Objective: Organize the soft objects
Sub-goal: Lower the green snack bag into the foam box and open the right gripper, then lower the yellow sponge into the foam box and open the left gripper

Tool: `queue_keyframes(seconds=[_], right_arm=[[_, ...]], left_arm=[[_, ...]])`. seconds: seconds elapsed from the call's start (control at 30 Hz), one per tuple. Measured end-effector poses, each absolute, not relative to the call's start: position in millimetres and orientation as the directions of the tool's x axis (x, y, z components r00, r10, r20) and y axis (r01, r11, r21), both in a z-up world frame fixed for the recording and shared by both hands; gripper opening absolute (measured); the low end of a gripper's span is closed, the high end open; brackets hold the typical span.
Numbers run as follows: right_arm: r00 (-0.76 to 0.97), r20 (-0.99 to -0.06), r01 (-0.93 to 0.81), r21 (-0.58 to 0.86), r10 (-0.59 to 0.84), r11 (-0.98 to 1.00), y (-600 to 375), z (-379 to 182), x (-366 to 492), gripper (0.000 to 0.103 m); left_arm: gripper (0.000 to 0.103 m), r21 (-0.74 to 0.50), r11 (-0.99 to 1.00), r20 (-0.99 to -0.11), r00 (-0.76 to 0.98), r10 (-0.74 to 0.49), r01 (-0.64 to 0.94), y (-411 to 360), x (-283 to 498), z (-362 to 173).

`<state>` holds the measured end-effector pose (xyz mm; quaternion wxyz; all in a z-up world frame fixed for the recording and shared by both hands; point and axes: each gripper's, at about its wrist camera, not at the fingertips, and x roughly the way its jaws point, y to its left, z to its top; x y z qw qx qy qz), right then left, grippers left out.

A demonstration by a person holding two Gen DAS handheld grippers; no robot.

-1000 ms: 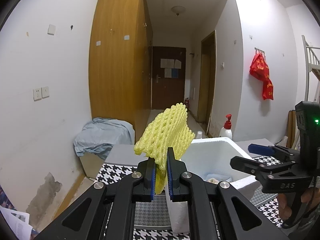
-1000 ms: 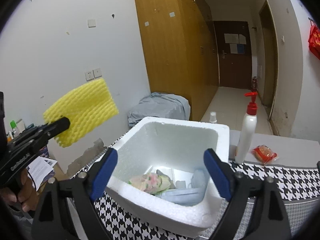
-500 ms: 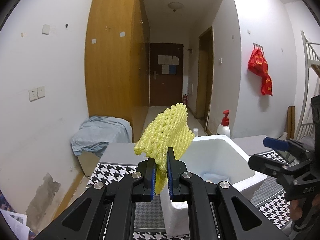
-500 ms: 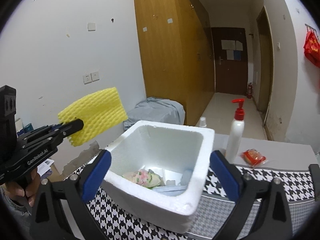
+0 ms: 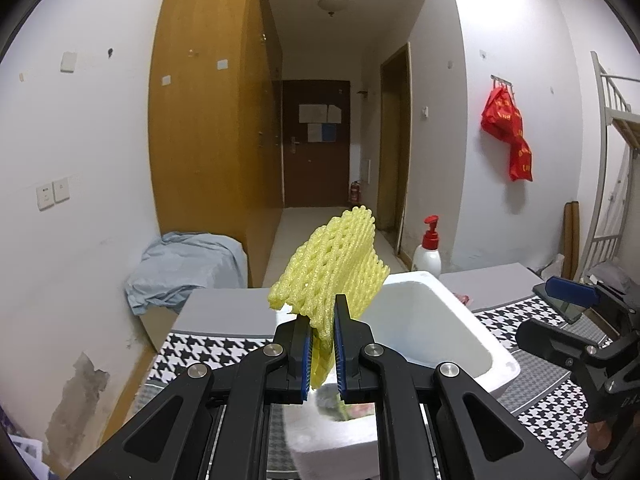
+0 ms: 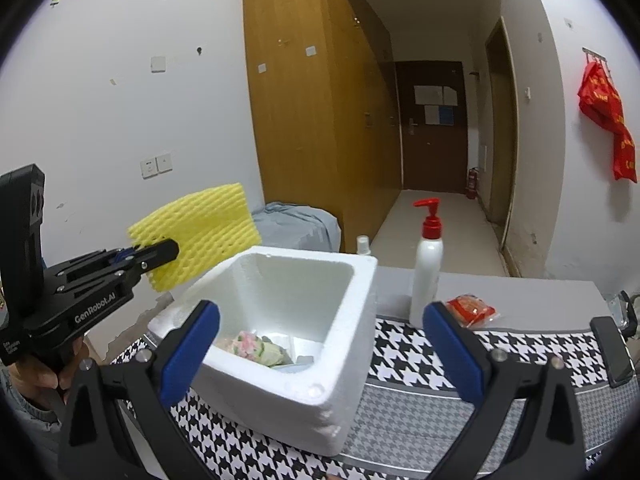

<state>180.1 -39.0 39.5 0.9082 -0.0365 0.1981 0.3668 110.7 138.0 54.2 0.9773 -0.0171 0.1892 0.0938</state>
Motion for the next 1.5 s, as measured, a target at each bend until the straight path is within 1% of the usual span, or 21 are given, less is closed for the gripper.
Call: queue_keyframes(seconds=[0.07, 0.43, 0.57, 0.8, 0.9, 0.93, 0.97, 1.0, 1.03, 1.07, 1.1, 1.27, 1.4, 1.5], right_arm=[[0.668, -0.385, -0.668, 0.067, 0.636, 0.742, -44.6, 38.1, 180.6, 0.103], [0.697, -0.378, -0.625, 0.097, 0.609, 0.775, -82.2, 34.3, 185.9, 0.103], [0.699, -0.379, -0.619, 0.106, 0.607, 0.778, -91.1, 31.6, 189.1, 0.103], [0.693, -0.389, -0.614, 0.124, 0.607, 0.779, -96.4, 27.0, 196.1, 0.103], [0.689, -0.395, -0.613, 0.129, 0.608, 0.779, -97.0, 25.9, 197.8, 0.103], [0.69, -0.395, -0.612, 0.128, 0.606, 0.78, -97.7, 25.5, 198.0, 0.103], [0.691, -0.395, -0.611, 0.127, 0.605, 0.781, -99.1, 25.1, 198.5, 0.103], [0.692, -0.394, -0.61, 0.128, 0.605, 0.782, -100.4, 25.3, 198.8, 0.103], [0.693, -0.391, -0.61, 0.128, 0.605, 0.782, -101.8, 25.3, 198.9, 0.103], [0.694, -0.391, -0.61, 0.128, 0.605, 0.782, -102.9, 25.2, 198.9, 0.103], [0.695, -0.391, -0.608, 0.128, 0.603, 0.783, -103.7, 25.3, 200.0, 0.103], [0.697, -0.386, -0.604, 0.138, 0.605, 0.785, -107.3, 25.4, 200.7, 0.103], [0.695, -0.383, -0.609, 0.137, 0.608, 0.782, -108.4, 25.3, 198.1, 0.103], [0.695, -0.382, -0.61, 0.137, 0.61, 0.781, -108.7, 26.0, 195.7, 0.103]], left_arm=[[0.01, 0.005, 0.984, -0.373, 0.912, 0.169, -0.18, 133.4, 114.6, 54.7], [0.01, -0.003, 0.989, -0.407, 0.903, 0.134, -0.148, 114.3, 139.9, 49.9], [0.01, 0.009, 0.988, -0.413, 0.9, 0.141, -0.151, 109.8, 145.9, 50.3], [0.011, -0.001, 0.981, -0.457, 0.873, 0.17, -0.192, 112.4, 164.1, 41.0], [0.014, -0.016, 0.979, -0.479, 0.861, 0.172, -0.205, 115.9, 171.4, 36.8], [0.022, -0.022, 0.977, -0.484, 0.858, 0.173, -0.21, 117.6, 173.2, 35.6], [0.04, -0.024, 0.977, -0.483, 0.858, 0.173, -0.211, 117.0, 173.2, 35.3], [0.053, -0.023, 0.976, -0.479, 0.86, 0.178, -0.215, 116.8, 173.4, 35.2], [0.078, -0.012, 0.973, -0.466, 0.862, 0.197, -0.229, 115.9, 172.3, 35.7], [0.088, -0.007, 0.971, -0.449, 0.868, 0.21, -0.238, 114.6, 170.4, 36.2], [0.09, -0.003, 0.969, -0.432, 0.874, 0.221, -0.247, 113.0, 168.3, 37.1], [0.1, 0.004, 0.971, -0.418, 0.881, 0.221, -0.241, 109.6, 163.5, 38.1], [0.102, 0.025, 0.964, -0.395, 0.884, 0.251, -0.263, 108.4, 156.0, 43.2], [0.102, -0.001, 0.961, -0.379, 0.889, 0.257, -0.278, 115.5, 147.2, 48.2]])
